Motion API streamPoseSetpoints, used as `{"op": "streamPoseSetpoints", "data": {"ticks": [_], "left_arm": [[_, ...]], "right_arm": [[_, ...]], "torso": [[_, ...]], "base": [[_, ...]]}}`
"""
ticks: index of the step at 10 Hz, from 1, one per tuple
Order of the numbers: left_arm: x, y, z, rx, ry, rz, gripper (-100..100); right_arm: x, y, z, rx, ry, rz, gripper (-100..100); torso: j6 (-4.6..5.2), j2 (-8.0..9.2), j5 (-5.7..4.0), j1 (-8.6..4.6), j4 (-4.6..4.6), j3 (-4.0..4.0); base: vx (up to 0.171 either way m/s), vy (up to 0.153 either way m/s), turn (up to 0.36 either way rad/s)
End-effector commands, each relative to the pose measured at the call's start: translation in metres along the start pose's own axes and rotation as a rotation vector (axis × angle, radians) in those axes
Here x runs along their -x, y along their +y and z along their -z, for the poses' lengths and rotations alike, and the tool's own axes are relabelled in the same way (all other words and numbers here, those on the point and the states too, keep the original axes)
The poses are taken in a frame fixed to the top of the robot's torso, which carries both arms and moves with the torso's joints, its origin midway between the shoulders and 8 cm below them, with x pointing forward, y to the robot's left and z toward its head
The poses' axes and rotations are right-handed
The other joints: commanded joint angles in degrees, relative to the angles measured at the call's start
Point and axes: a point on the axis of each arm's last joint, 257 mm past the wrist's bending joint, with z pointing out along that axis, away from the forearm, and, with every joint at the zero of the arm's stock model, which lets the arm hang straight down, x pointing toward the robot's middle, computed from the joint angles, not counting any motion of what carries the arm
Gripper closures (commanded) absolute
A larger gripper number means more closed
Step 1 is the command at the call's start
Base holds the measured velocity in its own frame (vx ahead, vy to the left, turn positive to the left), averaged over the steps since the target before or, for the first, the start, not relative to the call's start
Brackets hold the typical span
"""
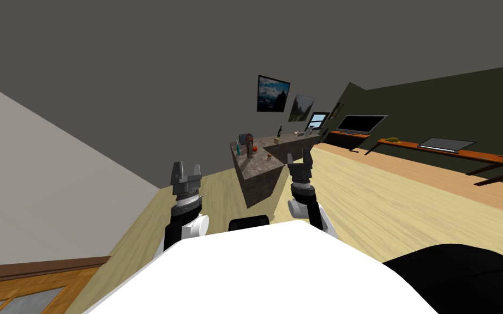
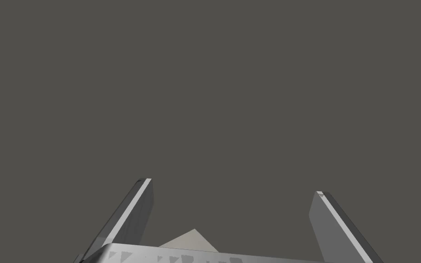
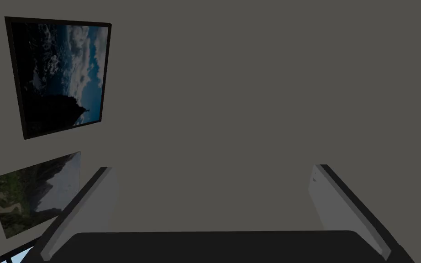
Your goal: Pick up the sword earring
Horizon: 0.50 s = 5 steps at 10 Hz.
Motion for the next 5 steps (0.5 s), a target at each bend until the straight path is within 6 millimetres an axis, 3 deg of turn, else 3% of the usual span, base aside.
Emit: {"op": "streamPoseSetpoints", "data": {"ticks": [1,5], "left_arm": [[0.000,0.000,0.000,0.000,0.000,0.000,0],[0.000,0.000,0.000,0.000,0.000,0.000,0]], "right_arm": [[-0.005,-0.010,0.004,-0.032,0.047,0.019,-100],[-0.013,-0.044,0.021,-0.141,0.169,0.084,-100]], "torso": [[0.00,0.00,0.00,0.00,0.00,0.00],[-0.01,-0.08,0.12,0.54,-0.02,-0.05]], "base": [[0.011,0.051,0.020],[0.033,0.137,0.019]]}}
